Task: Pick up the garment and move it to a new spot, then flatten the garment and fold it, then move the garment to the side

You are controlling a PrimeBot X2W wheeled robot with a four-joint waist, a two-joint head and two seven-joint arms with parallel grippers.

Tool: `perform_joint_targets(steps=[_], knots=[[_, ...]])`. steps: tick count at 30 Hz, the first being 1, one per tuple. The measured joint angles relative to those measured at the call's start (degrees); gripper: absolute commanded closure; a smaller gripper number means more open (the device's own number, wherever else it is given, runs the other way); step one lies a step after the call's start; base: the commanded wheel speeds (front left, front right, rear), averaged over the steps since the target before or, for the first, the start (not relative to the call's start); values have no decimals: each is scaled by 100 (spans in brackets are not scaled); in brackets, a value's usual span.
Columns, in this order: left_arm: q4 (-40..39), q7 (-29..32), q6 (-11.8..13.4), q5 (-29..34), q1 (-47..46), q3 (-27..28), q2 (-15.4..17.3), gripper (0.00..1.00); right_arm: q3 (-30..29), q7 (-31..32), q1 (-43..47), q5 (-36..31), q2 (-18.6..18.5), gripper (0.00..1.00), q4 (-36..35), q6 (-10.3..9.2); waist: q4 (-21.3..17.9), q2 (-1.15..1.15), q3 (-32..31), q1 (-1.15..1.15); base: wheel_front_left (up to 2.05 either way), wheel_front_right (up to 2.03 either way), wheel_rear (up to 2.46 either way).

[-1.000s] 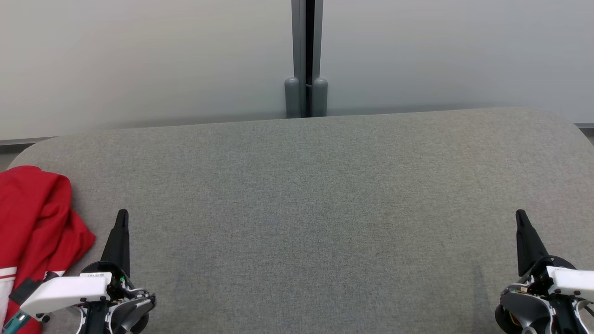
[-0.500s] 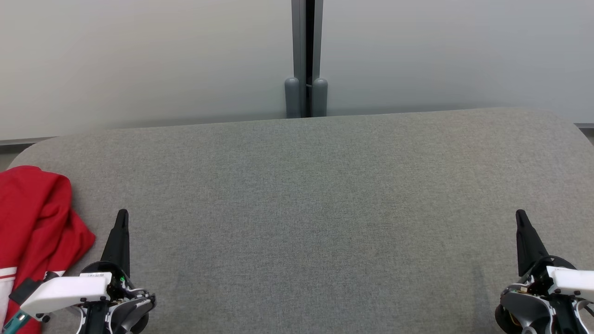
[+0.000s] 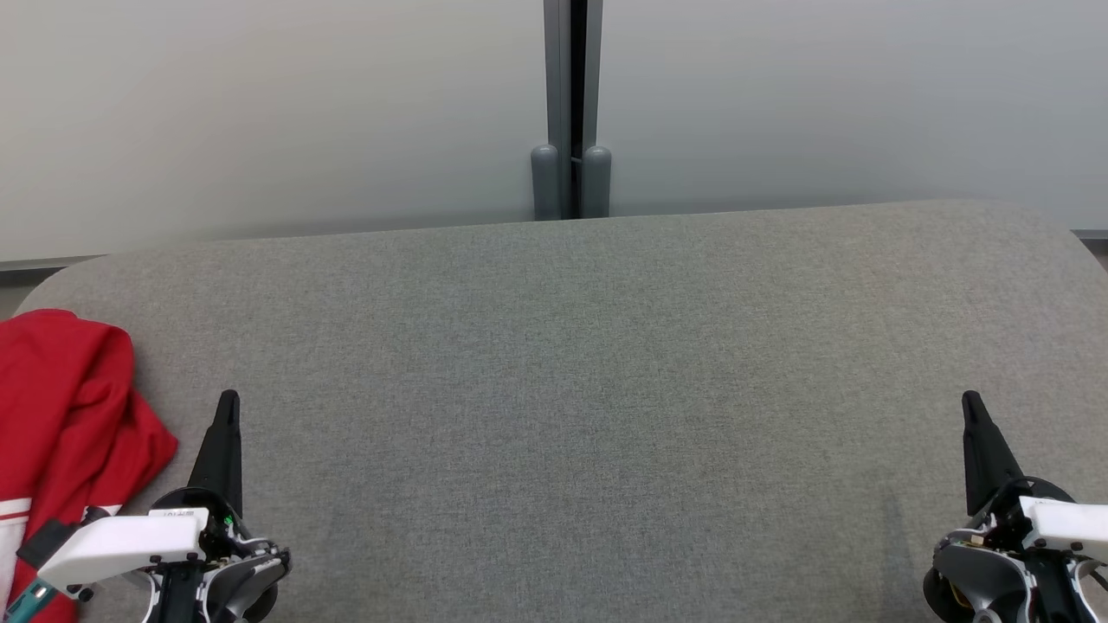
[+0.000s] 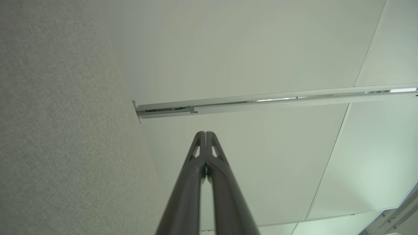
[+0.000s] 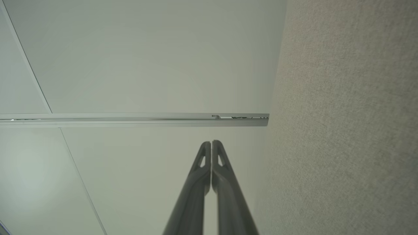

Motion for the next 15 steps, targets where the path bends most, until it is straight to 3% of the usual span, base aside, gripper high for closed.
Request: perform_joint_targets(steps=[15], knots=[[0,0,0,0,0,0,0,100,0,0,0,0,0,100,0,0,0,0,0,0,0,0,0]])
